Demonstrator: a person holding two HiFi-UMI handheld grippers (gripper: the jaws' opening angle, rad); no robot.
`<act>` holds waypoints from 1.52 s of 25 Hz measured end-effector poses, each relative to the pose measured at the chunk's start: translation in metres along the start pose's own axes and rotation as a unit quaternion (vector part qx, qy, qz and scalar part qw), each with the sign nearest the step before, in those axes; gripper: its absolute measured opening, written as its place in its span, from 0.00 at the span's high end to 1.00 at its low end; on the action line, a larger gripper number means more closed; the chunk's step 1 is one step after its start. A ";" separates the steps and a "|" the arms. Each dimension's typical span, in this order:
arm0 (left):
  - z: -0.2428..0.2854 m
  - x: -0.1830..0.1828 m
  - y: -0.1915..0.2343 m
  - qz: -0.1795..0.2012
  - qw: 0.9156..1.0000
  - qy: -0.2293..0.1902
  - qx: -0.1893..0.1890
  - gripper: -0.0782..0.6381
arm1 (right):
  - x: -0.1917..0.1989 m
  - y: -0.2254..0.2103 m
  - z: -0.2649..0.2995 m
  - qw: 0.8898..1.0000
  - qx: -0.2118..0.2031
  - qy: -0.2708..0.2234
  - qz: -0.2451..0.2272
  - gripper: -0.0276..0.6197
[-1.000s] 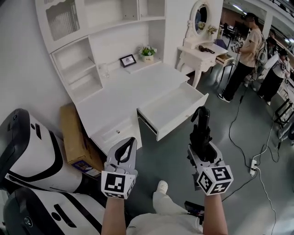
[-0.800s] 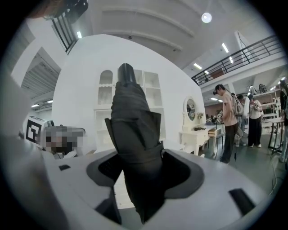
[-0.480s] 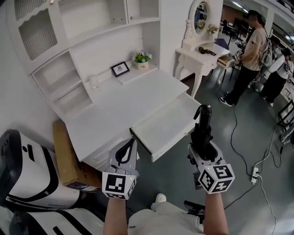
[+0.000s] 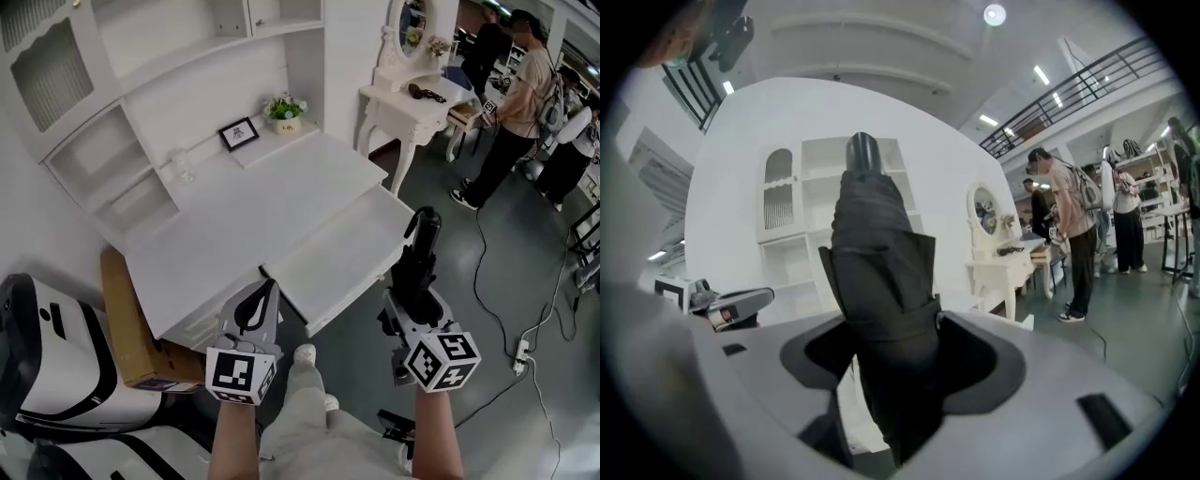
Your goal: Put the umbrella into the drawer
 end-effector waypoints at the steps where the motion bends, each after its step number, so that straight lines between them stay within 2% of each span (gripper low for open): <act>1: 0.006 0.002 0.004 -0.001 1.000 0.001 0.001 0.88 | 0.000 -0.002 0.005 1.000 0.003 0.002 0.001 0.53; 13: 0.111 0.005 0.071 0.007 0.999 0.003 0.042 0.88 | -0.014 -0.028 0.106 0.998 0.044 0.021 0.036 0.53; 19: 0.172 0.007 0.105 0.000 0.998 0.008 0.064 0.88 | -0.025 -0.048 0.165 0.995 0.065 0.040 0.066 0.53; 25: 0.222 0.034 0.124 -0.019 0.995 0.026 0.095 0.88 | -0.008 -0.059 0.216 0.990 0.084 0.081 0.081 0.53; 31: 0.255 0.064 0.140 -0.040 0.992 0.051 0.112 0.88 | 0.027 -0.071 0.263 0.977 0.102 0.142 0.120 0.53; 38: 0.282 0.084 0.149 -0.056 0.989 0.067 0.121 0.88 | 0.073 -0.081 0.299 0.951 0.125 0.226 0.170 0.53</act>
Point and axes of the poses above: the fingertips, and each gripper's own axes: z forward along the fingers, y to its left, x out of its underside, the point moved 4 cm from there along -z, backward along the fingers, and after that the axes turned 11 degrees about x, right-handed, at the moved point
